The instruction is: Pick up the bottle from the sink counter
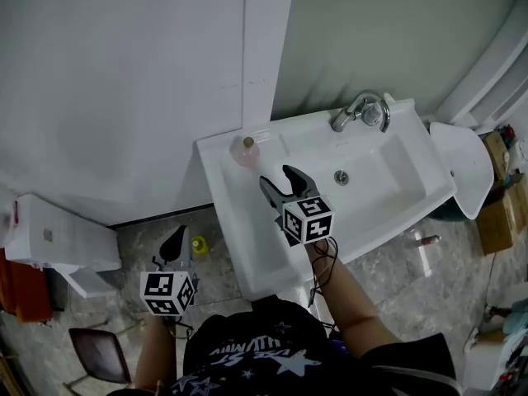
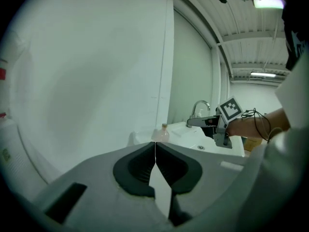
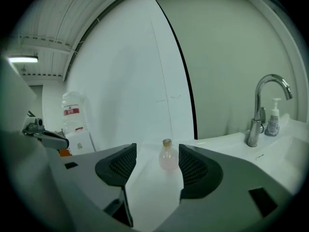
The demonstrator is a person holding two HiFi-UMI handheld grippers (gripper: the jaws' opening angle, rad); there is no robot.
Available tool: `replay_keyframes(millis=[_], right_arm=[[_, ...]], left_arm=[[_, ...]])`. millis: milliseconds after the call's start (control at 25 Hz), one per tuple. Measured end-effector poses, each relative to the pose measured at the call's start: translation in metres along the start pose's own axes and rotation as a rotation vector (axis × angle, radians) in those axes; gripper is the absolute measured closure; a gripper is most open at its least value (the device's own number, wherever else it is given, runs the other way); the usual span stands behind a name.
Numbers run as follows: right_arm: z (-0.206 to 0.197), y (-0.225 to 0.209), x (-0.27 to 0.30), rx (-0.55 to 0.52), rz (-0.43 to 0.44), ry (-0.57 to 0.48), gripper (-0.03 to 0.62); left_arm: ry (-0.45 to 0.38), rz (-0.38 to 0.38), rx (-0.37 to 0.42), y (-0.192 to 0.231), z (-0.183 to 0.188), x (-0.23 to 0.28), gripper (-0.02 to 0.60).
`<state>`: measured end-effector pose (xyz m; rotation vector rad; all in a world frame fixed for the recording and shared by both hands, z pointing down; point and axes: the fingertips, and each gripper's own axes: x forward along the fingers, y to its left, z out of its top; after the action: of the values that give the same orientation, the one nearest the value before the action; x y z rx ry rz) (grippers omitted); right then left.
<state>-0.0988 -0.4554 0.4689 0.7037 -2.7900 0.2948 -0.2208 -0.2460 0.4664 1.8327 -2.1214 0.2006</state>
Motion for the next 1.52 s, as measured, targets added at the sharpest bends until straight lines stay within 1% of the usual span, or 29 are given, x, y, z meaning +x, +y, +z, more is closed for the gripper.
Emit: replay_keyframes(millis=[320, 600, 760, 920, 1080, 1280, 1400, 1520], right_arm=[[-0.010, -0.022, 0.074, -0.051, 0.080, 0.067, 0.341], [-0.018, -0.029, 0.124, -0.113, 0.122, 0.101, 0.341], [-0.026, -0.031, 0.145, -0.141, 0.116, 0.117, 0.343], [-0.034, -0.032, 0.157, -0.150, 0.120, 0.124, 0.362], [-0.036, -0.031, 0.166, -0.182, 0.123, 0.123, 0.373], [-0.034, -0.030, 0.172, -0.199, 0.103, 0.106, 0.426], [-0.033, -0.029, 0.173, -0.209, 0.100, 0.103, 0.447], [-0.032, -0.028, 0.170, -0.222, 0.082, 0.104, 0.454]], left_arm=[[0.032, 0.129, -0.057, 0.010, -0.003, 0.028, 0.561], [0.048, 0.195, -0.078, 0.015, -0.004, 0.043, 0.561], [0.069, 0.212, -0.089, 0.018, -0.008, 0.047, 0.561], [0.081, 0.227, -0.101, 0.020, -0.014, 0.049, 0.561], [0.092, 0.240, -0.115, 0.021, -0.021, 0.048, 0.561], [0.106, 0.249, -0.129, 0.021, -0.026, 0.044, 0.561], [0.107, 0.249, -0.125, 0.022, -0.028, 0.041, 0.561], [0.106, 0.247, -0.121, 0.021, -0.028, 0.038, 0.561]])
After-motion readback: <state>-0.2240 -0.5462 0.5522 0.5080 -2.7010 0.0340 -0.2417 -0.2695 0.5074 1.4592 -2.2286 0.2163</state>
